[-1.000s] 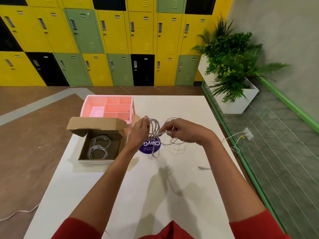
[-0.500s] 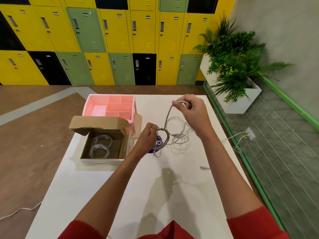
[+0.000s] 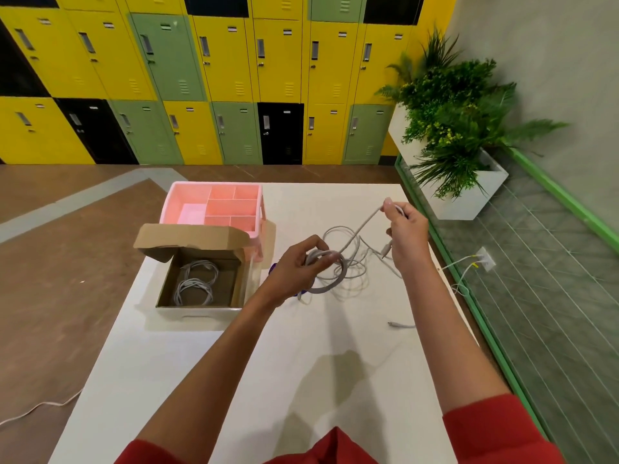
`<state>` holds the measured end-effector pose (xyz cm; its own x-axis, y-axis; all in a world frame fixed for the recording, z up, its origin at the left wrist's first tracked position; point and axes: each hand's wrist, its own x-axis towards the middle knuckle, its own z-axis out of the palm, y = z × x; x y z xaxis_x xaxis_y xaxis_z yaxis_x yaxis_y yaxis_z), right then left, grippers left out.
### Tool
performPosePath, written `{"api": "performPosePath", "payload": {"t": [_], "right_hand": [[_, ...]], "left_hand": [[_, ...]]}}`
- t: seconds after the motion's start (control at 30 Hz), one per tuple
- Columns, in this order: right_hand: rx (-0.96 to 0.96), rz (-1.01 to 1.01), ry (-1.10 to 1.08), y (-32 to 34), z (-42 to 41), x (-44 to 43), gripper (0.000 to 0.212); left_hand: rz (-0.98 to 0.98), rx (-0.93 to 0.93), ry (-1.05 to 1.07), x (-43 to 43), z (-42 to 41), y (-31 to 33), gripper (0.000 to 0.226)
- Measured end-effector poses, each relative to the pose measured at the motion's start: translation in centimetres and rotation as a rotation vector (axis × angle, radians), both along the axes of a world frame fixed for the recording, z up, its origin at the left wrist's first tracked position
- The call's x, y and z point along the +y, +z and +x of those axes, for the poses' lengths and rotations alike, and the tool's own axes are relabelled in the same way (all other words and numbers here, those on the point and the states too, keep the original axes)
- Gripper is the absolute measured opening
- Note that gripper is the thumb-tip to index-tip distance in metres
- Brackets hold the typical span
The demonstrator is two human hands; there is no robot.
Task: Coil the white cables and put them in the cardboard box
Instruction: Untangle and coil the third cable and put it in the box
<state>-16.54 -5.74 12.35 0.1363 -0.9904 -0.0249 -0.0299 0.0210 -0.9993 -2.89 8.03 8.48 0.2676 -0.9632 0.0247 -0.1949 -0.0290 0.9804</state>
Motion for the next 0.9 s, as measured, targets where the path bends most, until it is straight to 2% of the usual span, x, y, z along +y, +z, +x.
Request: {"api": "performPosePath", "payload": {"t": [0.17,0.37,0.5,0.6,0.7,0.9], "right_hand": [[-0.129,0.210,0.003,-1.5,0.5,0.3,0.027],[-0.431,0.476,-0.026,-2.8,1.9,1.5,0.037],[-0.653,0.644,-0.009,-3.4,2.7,3.3,0.034],[-0.715,0.722,0.046,-3.8,3.1,4.5,0.031],[-0.689,0.726,0.138,-4.2,3.1,5.4,0.031],[-0.176,0.511,0.369,-4.9,2.1,5.7,0.037]], "left_hand": [[-0.057,0.038,0.085,-0.1,-0.4,0.1,0.022],[-0.070,0.077,0.115,-0.2,-1.5,0.4,0.025],[-0.062,0.091,0.146,-0.3,-1.5,0.2,0.023],[-0.053,0.095,0.160,-0.3,-1.5,-0.2,0.022],[-0.068,0.115,0.186,-0.3,-1.2,-0.5,0.028],[-0.073,0.046,0.254,-0.1,-0.4,-0.4,0.015]]}}
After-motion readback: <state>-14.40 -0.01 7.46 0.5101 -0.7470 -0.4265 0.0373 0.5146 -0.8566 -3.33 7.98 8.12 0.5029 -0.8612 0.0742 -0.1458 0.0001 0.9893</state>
